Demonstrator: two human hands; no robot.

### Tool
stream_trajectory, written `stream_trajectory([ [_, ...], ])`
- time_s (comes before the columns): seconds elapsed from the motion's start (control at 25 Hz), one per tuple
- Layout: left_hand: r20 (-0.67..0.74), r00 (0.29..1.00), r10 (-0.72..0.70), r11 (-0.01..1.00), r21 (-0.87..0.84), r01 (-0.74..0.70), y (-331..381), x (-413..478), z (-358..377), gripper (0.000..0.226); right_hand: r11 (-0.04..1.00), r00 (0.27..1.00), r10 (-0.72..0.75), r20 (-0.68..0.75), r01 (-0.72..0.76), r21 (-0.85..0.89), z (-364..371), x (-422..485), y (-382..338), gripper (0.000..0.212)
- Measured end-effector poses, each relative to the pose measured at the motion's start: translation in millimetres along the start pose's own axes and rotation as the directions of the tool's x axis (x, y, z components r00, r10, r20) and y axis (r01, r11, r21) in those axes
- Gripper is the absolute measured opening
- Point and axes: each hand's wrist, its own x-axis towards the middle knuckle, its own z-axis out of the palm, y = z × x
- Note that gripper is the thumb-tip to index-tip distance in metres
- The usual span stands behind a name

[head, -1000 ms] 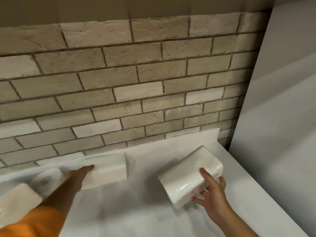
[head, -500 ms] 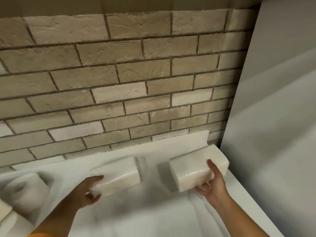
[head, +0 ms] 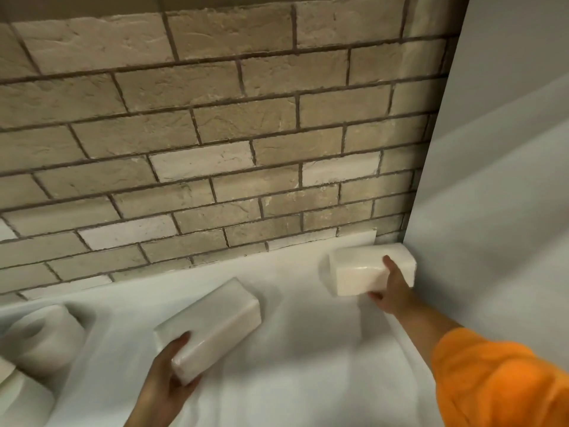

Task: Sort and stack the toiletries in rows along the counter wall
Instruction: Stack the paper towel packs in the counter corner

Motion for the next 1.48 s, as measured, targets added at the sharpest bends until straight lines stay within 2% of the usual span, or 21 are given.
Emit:
stream_trajectory([
  [0.08, 0.007, 1.0, 0.013, 1.0, -0.013, -0.013, -7.7, -10.7, 7.4, 0.024, 1.0, 0.999, 0.028, -0.026, -0.028, 0.001, 2.6, 17.5, -11.4, 0.059],
  [0.24, 0.047, 0.998, 0.052, 0.998, 0.02, -0.053, -16.4, -25.4, 27.7, 0.024, 0.993, 0.99, 0.113, -0.078, -0.116, -0.026, 4.1, 45.7, -27.3, 0.073],
  [0.36, 0.082, 0.995, 0.049, 0.999, 0.019, -0.051, -24.9, -35.0, 40.3, 0.028, 0.994, 0.995, 0.093, -0.044, -0.096, -0.06, 5.6, 51.1, -37.8, 0.068],
  [0.44, 0.099, 0.994, 0.037, 0.999, 0.012, -0.039, -34.0, -37.0, 45.1, 0.034, 0.996, 0.995, 0.09, -0.036, -0.09, -0.025, -1.5, 54.3, -38.5, 0.064],
  [0.56, 0.117, 0.993, 0.005, 1.0, 0.02, -0.007, -48.0, -38.0, 53.9, 0.036, 0.998, 0.995, 0.069, 0.071, -0.068, -0.013, -22.3, 46.3, -28.8, 0.052],
  [0.64, 0.143, 0.99, -0.003, 0.999, 0.035, -0.002, -55.4, -40.7, 63.9, 0.031, 0.992, 0.983, 0.113, 0.143, -0.103, -0.074, -30.2, 24.7, -14.5, 0.036],
  [0.72, 0.167, 0.986, -0.021, 0.999, 0.047, 0.014, -62.8, -41.7, 74.5, 0.03, 0.982, 0.976, 0.165, 0.145, -0.149, -0.114, -35.2, -9.1, 6.5, 0.023],
  [0.8, 0.188, 0.981, -0.056, 0.996, 0.076, 0.043, -71.2, -43.1, 85.5, 0.034, 0.98, 0.975, 0.173, 0.141, -0.156, -0.127, -44.8, -43.6, 37.2, 0.036],
  [0.84, 0.202, 0.976, -0.076, 0.994, 0.092, 0.058, -76.2, -42.1, 90.5, 0.039, 0.982, 0.978, 0.162, 0.134, -0.146, -0.121, -51.3, -62.1, 53.6, 0.056],
  [0.92, 0.242, 0.964, -0.107, 0.988, 0.133, 0.077, -84.8, -43.7, 103.1, 0.053, 0.985, 0.987, 0.13, 0.091, -0.118, -0.128, -63.4, -98.3, 82.2, 0.11],
  [0.96, 0.257, 0.959, -0.115, 0.985, 0.155, 0.077, -88.2, -45.3, 110.3, 0.057, 0.984, 0.989, 0.129, 0.069, -0.12, -0.13, -66.8, -112.1, 94.3, 0.128],
  [1.0, 0.277, 0.954, -0.118, 0.982, 0.177, 0.07, -91.5, -46.8, 118.2, 0.056, 0.98, 0.986, 0.148, 0.08, -0.136, -0.146, -67.4, -123.3, 102.8, 0.135],
  [1.08, 0.322, 0.936, -0.139, 0.97, 0.236, 0.063, -99.3, -52.0, 134.1, 0.05, 0.978, 0.971, 0.177, 0.159, -0.156, -0.135, -63.3, -139.7, 110.2, 0.117],
  [1.16, 0.38, 0.91, -0.167, 0.958, 0.279, 0.059, -106.7, -59.8, 147.4, 0.049, 0.989, 0.973, 0.129, 0.189, -0.112, -0.1, -60.4, -141.2, 107.2, 0.097],
  [1.36, 0.449, 0.87, -0.202, 0.944, 0.326, 0.051, -116.4, -64.0, 158.7, 0.055, 0.998, 0.996, 0.005, 0.094, 0.0, -0.056, -63.7, -126.5, 86.7, 0.104],
  [1.48, 0.405, 0.894, -0.189, 0.927, 0.374, 0.026, -115.1, -55.8, 153.4, 0.063, 0.999, 1.0, 0.0, 0.028, 0.001, -0.034, -65.0, -105.3, 73.8, 0.103],
])
